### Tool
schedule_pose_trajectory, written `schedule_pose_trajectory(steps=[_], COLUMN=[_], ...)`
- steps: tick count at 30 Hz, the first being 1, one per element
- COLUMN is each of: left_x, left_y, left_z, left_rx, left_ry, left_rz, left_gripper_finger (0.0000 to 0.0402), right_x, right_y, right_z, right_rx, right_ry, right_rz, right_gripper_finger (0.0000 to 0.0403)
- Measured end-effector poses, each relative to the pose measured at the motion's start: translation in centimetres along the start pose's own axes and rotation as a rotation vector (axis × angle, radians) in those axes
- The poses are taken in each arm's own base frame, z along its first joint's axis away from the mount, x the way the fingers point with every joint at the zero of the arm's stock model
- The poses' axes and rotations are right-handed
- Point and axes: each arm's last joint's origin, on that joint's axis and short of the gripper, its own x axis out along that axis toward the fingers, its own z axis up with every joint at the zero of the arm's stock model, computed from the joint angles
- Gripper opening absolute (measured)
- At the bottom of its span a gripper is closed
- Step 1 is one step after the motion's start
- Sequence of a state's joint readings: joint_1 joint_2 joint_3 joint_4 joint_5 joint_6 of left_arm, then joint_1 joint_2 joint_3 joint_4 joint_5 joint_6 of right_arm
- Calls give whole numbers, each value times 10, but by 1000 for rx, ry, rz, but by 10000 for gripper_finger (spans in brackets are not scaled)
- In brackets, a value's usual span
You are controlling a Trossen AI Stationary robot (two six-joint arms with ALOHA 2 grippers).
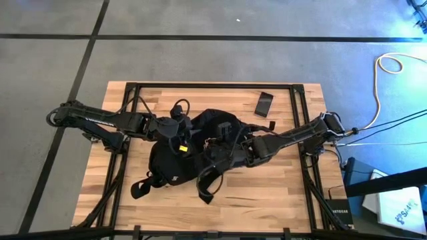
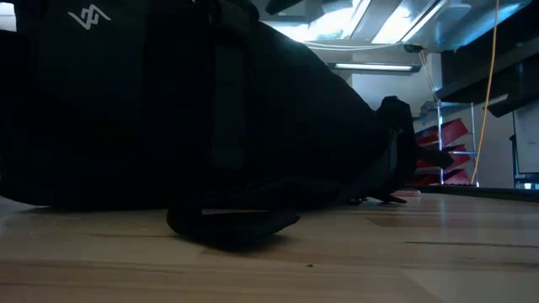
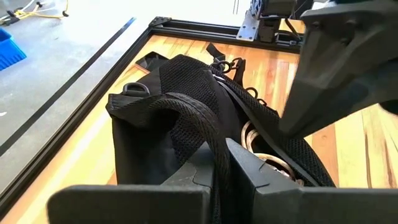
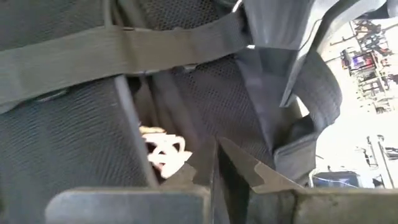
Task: Unpack backpack
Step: Put the pink charger cable into the black backpack
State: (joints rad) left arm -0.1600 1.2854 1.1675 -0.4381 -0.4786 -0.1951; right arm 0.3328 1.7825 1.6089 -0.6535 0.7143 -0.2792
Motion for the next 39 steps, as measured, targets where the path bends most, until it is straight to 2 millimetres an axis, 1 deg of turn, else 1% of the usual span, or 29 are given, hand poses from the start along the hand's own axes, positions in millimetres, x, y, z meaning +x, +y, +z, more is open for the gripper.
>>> schedule_pose_trajectory(steps=[2,4,7,10,16,19,22,25,27,28,30,33,36,37,38,39], left_x=[0,0,0,0,0,0,0,0,0,0,0,0,0,0,0,0], left_y=[0,0,0,0,0,0,0,0,0,0,0,0,0,0,0,0], left_z=[0,0,0,0,0,0,0,0,0,0,0,0,0,0,0,0], left_rx=[0,1,1,0,0,0,1,1,1,1,0,0,0,0,0,1], left_ry=[0,1,0,1,-1,-1,1,0,0,-1,0,-1,0,-1,-1,0], left_rz=[0,0,0,0,-1,-1,0,3,2,2,3,2,-2,-3,-2,-2], left_gripper_finger=[5,6,6,6,5,6,5,5,6,6,5,6,6,5,6,6], right_x=[9,23,43,52,47,41,35,27,22,22,23,26,29,30,29,27], right_y=[-1,-1,2,5,13,11,7,-6,-12,-13,-10,0,8,9,9,9], right_z=[0,-1,-6,-9,-20,-20,-18,-13,-11,-11,-12,-14,-17,-18,-19,-19], right_rx=[2,8,-20,-47,-49,-40,-48,-19,22,35,42,35,29,25,20,19], right_ry=[2,21,44,57,122,124,133,119,96,92,87,87,107,117,128,147], right_rz=[-10,-9,49,113,303,309,167,-22,-59,-48,31,207,319,328,298,203], right_gripper_finger=[0,0,0,0,0,0,0,0,0,0,0,0,0,0,0,0])
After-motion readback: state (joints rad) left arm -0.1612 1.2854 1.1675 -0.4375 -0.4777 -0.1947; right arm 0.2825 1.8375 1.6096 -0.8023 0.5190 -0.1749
